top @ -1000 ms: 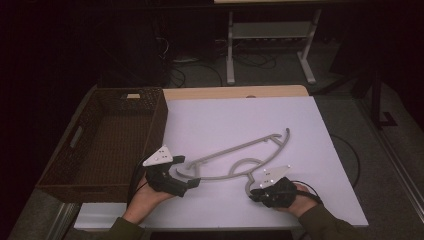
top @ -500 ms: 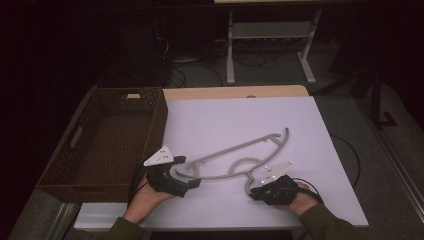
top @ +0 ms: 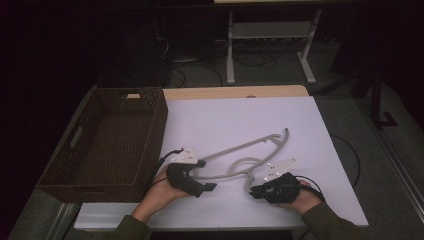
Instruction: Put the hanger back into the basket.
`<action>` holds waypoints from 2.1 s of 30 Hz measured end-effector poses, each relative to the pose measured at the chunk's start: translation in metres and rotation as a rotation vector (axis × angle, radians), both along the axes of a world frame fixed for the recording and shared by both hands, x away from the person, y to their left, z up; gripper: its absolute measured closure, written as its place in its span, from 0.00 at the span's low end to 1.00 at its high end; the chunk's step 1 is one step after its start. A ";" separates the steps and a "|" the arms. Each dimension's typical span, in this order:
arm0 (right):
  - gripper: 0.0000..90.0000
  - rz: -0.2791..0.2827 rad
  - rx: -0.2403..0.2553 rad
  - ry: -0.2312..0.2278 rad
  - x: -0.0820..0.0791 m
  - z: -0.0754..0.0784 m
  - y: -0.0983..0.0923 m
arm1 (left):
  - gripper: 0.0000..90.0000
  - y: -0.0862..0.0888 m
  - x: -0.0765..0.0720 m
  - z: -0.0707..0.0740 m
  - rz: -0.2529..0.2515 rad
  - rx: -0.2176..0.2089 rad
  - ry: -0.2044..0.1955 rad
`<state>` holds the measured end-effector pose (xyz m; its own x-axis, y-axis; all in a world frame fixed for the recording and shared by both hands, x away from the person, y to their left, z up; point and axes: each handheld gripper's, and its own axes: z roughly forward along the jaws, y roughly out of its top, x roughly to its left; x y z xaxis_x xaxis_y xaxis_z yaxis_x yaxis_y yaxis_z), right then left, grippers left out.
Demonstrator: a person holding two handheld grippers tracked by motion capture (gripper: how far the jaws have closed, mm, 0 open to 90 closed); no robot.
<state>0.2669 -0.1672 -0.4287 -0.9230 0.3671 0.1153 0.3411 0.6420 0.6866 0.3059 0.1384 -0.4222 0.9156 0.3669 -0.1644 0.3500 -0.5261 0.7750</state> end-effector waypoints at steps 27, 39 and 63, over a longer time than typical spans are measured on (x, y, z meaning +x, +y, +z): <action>0.88 0.005 0.055 -0.012 -0.001 0.015 -0.001 | 0.77 -0.050 0.029 -0.020 -0.119 0.194 -0.011; 0.78 0.030 0.060 -0.041 0.001 0.018 -0.004 | 0.90 -0.050 0.029 -0.018 -0.159 0.212 -0.022; 0.13 -0.272 0.191 -0.156 0.000 0.035 -0.054 | 0.91 -0.030 0.038 0.008 -0.072 0.140 0.044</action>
<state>0.2670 -0.2215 -0.3940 -0.8065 0.5870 0.0709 0.3636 0.3978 0.8423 0.3442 0.1085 -0.4142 0.9334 0.3230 -0.1566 0.3395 -0.6530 0.6770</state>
